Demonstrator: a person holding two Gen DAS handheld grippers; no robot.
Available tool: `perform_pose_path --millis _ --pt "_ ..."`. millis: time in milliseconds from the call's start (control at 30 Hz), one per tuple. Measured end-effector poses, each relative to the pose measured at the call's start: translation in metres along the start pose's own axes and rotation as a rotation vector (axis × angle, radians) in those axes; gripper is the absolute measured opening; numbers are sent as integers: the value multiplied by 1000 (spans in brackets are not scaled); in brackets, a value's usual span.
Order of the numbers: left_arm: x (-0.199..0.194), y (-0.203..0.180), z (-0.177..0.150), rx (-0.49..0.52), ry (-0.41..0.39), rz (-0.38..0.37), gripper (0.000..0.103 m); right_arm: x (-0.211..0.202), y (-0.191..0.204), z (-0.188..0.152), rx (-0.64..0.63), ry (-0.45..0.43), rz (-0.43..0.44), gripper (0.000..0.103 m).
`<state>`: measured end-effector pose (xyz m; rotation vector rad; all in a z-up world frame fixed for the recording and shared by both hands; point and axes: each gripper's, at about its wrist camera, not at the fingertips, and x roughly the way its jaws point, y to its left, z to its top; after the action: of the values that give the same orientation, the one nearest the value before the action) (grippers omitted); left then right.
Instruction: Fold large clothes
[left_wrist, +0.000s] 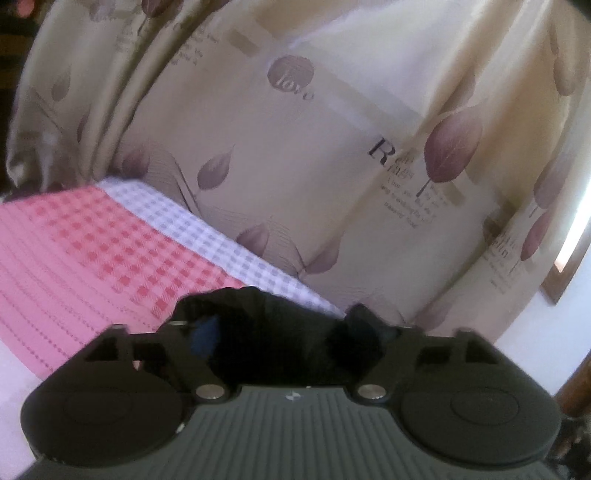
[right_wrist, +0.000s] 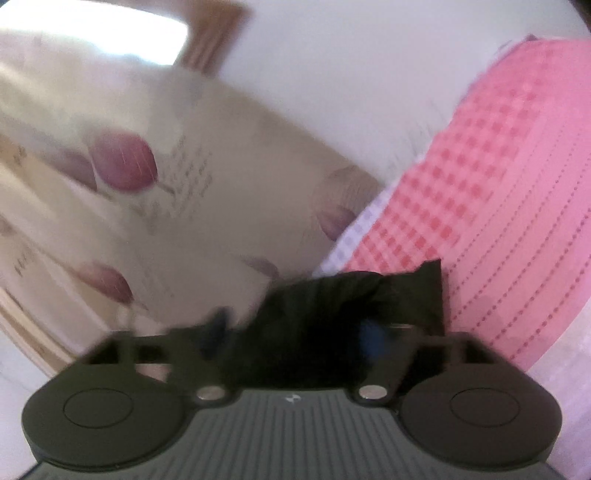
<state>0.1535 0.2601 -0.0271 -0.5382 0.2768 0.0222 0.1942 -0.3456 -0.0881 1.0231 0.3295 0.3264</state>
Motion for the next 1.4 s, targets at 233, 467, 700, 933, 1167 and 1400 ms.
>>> perform_pose_path --millis 233,467,700,933,1167,1400 --pt "-14 -14 4 60 -74 4 98 -13 20 -1 -109 10 76 97" --pt "32 -89 -15 291 167 -77 27 60 118 -64 -663 245 -41 45" --pt "89 -146 -35 488 251 -104 16 168 169 -137 -913 466 -64 32" --pt "142 -76 -35 422 272 60 13 211 137 -156 -1011 538 -193 26" --pt "150 -36 -43 312 239 27 11 203 102 -121 -926 485 -284 21" --pt "140 -10 -33 197 190 102 11 173 64 -73 -813 400 -348 1"
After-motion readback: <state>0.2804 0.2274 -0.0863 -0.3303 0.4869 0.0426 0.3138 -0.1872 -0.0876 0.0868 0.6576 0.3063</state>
